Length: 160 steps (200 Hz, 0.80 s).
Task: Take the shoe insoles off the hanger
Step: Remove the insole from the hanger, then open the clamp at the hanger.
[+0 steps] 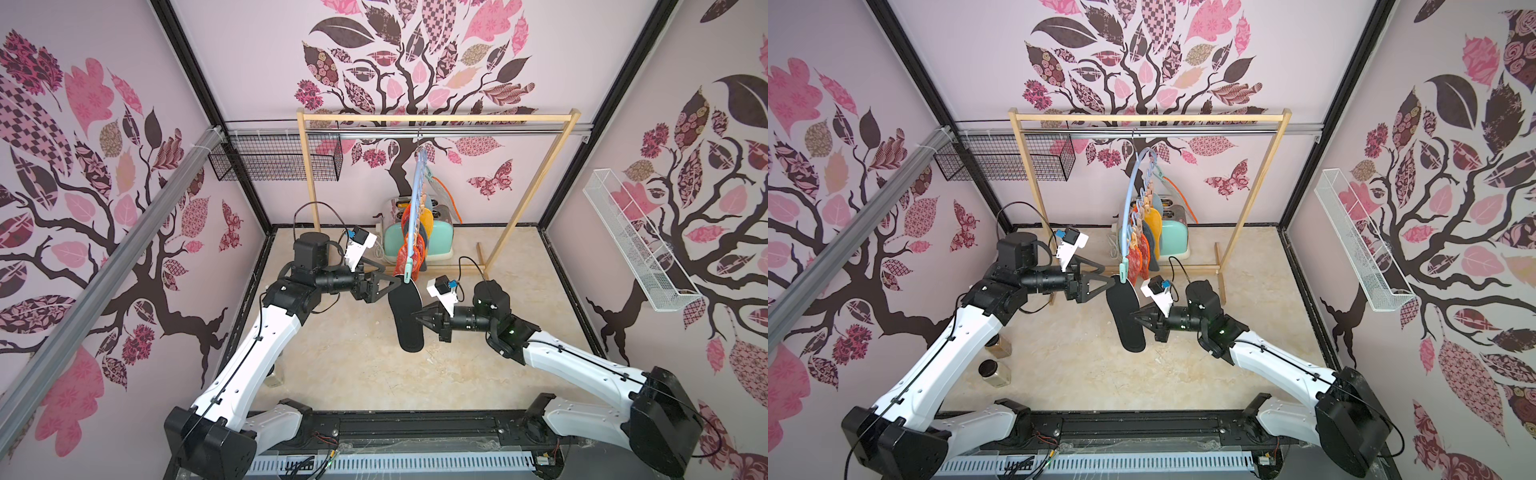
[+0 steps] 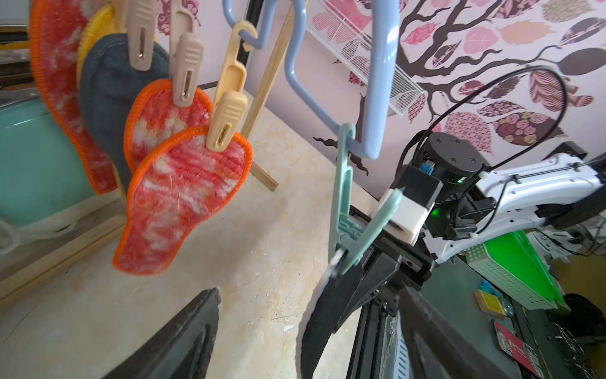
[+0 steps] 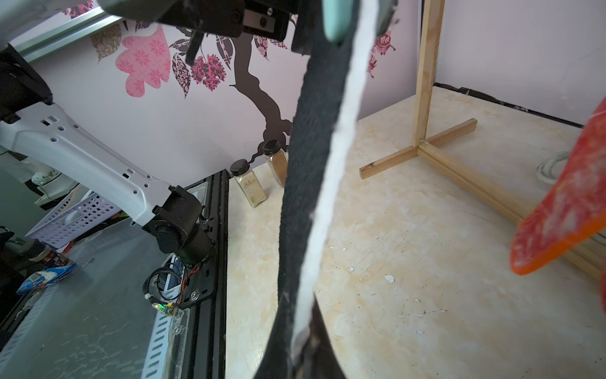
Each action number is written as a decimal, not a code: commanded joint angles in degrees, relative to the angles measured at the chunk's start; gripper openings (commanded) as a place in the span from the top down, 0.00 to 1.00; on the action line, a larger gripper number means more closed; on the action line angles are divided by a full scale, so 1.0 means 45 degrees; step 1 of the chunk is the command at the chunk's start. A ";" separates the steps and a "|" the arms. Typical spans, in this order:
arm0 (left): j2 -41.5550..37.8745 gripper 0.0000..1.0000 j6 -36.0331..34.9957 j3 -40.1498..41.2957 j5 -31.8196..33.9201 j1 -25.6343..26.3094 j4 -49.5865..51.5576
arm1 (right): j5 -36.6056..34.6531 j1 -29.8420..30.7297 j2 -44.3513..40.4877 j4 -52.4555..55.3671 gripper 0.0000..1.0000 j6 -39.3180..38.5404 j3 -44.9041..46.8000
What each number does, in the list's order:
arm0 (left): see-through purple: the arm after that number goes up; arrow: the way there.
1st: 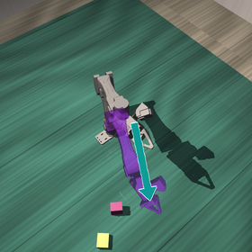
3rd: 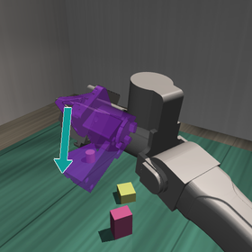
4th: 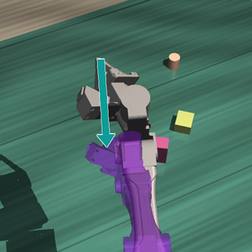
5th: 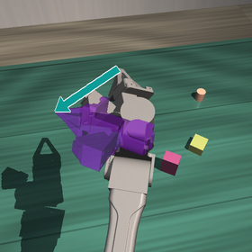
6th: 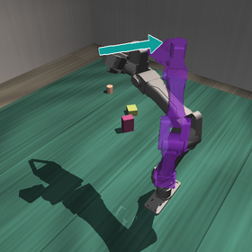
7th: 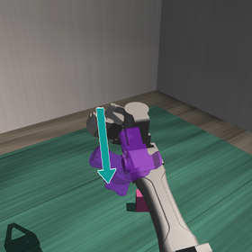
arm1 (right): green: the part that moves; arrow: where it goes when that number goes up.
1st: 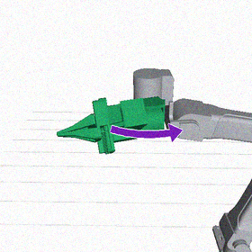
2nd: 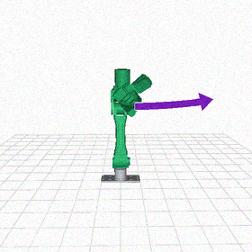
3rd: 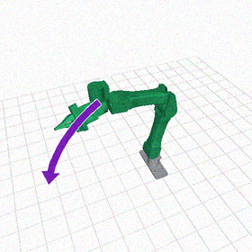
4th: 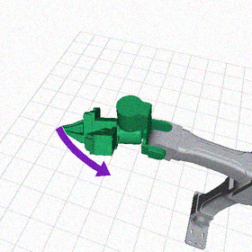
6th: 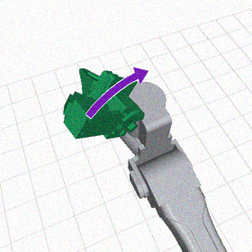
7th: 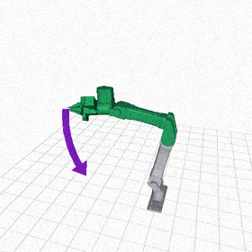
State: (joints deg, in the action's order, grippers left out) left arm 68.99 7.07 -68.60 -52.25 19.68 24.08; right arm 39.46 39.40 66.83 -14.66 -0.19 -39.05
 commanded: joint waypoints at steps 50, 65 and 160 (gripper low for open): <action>0.0983 0.31 0.1468 -0.0947 -0.2066 0.0169 -0.2776 | 0.0419 -0.0132 0.0022 -0.0278 1.00 0.0119 -0.0019; 0.1200 0.34 0.1729 -0.1093 -0.2019 0.0431 -0.3191 | 0.0432 -0.0131 0.0052 -0.0240 1.00 0.0110 -0.0040; 0.1794 0.59 0.0694 -0.1754 -0.1970 0.1031 -0.1990 | 0.0319 -0.0225 -0.0180 -0.0191 1.00 0.0085 0.0082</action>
State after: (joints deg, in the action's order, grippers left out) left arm 77.52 10.41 -76.86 -60.69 24.29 16.05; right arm 40.71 38.70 66.78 -14.87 0.16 -38.59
